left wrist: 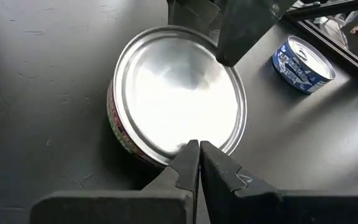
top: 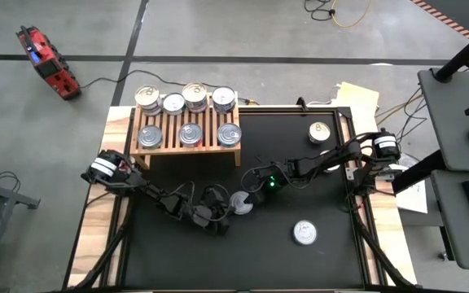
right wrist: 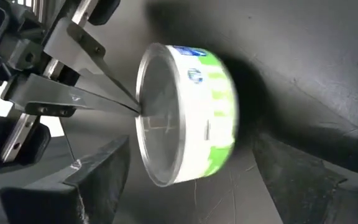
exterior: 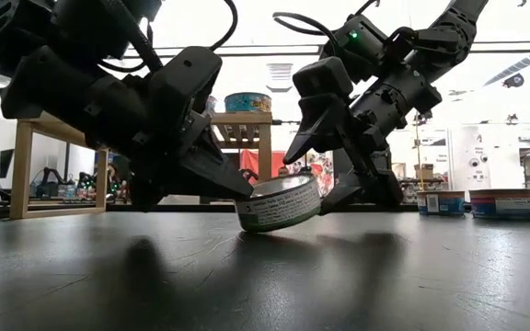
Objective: Stack canned seafood by type on shelf
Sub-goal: Put the green tuna can on the shelf
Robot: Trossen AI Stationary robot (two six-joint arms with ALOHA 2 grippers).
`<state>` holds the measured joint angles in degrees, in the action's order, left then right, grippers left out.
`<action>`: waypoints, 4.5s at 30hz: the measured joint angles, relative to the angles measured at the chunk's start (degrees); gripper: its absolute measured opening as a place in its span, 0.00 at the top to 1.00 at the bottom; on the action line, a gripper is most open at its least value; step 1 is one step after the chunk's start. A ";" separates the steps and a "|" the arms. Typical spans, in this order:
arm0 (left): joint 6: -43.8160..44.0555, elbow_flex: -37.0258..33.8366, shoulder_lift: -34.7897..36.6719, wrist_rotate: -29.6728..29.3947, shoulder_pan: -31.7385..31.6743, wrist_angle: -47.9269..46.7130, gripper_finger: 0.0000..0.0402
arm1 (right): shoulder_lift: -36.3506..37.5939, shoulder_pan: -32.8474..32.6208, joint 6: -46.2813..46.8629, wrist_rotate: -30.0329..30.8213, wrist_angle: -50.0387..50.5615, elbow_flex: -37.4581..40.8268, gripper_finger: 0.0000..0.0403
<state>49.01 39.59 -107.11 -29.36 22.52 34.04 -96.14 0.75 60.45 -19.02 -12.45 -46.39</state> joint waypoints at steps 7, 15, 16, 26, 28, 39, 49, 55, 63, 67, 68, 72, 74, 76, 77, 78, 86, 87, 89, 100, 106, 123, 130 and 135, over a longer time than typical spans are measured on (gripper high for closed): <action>0.35 -0.02 0.00 0.01 0.05 0.16 1.00 | 0.00 0.00 -0.49 0.77 -0.30 -0.07 0.17; 0.86 -0.02 -0.47 -0.27 0.07 0.82 1.00 | 0.00 -0.13 -0.66 1.00 -1.69 -0.09 0.18; 1.08 -0.02 -0.88 -0.34 0.07 1.69 1.00 | 0.00 -0.13 -0.63 1.00 -2.15 -0.11 0.18; 2.15 -1.08 -4.00 -0.17 0.16 8.53 1.00 | 0.00 -0.52 -1.07 1.00 -1.98 -0.15 0.19; 2.19 -1.14 -4.00 -0.20 0.16 8.68 1.00 | 0.00 -0.52 -1.62 1.02 -2.07 -0.15 0.20; 0.96 -1.14 -4.04 0.12 0.03 9.99 1.00 | 0.00 -1.55 -7.59 3.70 -3.30 -1.65 0.28; 0.61 -1.11 -4.02 0.09 -0.04 10.10 1.00 | -3.05 -2.57 -8.34 3.73 -3.59 -2.19 0.33; 0.61 -1.12 -4.02 0.09 -0.06 10.19 1.00 | -4.61 -2.78 -9.14 2.29 -4.39 -3.81 0.35; 0.68 -1.13 -4.00 1.31 -0.06 10.22 1.00 | -4.48 -2.73 -10.11 2.36 -3.54 -4.28 0.61; 1.03 -1.11 -3.93 1.59 -0.06 10.59 1.00 | -4.48 -2.71 -10.75 2.36 -2.77 -4.16 0.70; 1.04 -1.11 -3.89 1.61 -0.06 10.58 1.00 | -4.31 -2.71 -10.97 2.36 -2.75 -4.15 0.70; 2.43 -1.12 -3.01 2.21 -0.06 10.41 1.00 | -3.41 -2.46 -12.08 2.14 -2.24 -4.15 0.70; 2.57 -1.18 -1.98 3.40 -0.06 9.61 1.00 | -2.17 -2.01 -12.44 1.95 -0.62 -4.15 0.70; 2.42 -1.62 -0.58 4.61 -0.09 8.61 1.00 | -0.18 -1.42 -13.60 1.95 1.92 -4.17 0.70; 2.09 -1.96 0.17 5.20 -0.12 8.46 1.00 | 0.93 -1.11 -14.27 2.15 3.55 -4.17 0.70; 1.78 -2.45 1.04 5.84 -0.12 8.50 1.00 | 2.22 -0.82 -15.04 2.39 5.06 -4.17 0.70; -1.66 -6.44 12.50 7.84 -0.26 8.54 1.00 | 13.85 1.70 -18.36 5.89 14.83 -4.09 0.70; -2.32 -6.54 13.88 7.80 -0.37 8.52 1.00 | 15.23 2.05 -18.47 6.42 14.90 -4.09 0.70; -3.71 -6.66 16.68 7.72 -0.51 8.49 1.00 | 17.84 2.95 -18.49 6.94 15.33 -4.07 0.70; -6.12 0.67 27.28 7.32 -4.68 -11.49 1.00 | 23.72 9.85 -9.21 0.72 15.05 -3.96 0.70; -13.21 12.25 31.91 3.99 -6.14 -36.12 1.00 | 23.80 13.40 -7.81 -3.95 15.09 -3.96 0.70; -23.28 31.25 37.60 -8.88 -7.10 -73.32 1.00 | 23.55 26.52 -2.02 -18.59 -6.22 3.24 0.70; -28.40 30.12 46.83 -8.70 -10.22 -73.52 1.00 | 23.54 29.19 4.04 -17.83 -9.30 5.60 0.70; -34.68 30.08 49.69 -6.81 -15.73 -73.49 1.00 | 20.63 30.38 8.08 -15.10 -13.80 5.77 0.70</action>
<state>14.33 69.67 -57.42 -36.18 6.79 -39.45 -75.50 31.14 68.52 -34.12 -26.25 -40.62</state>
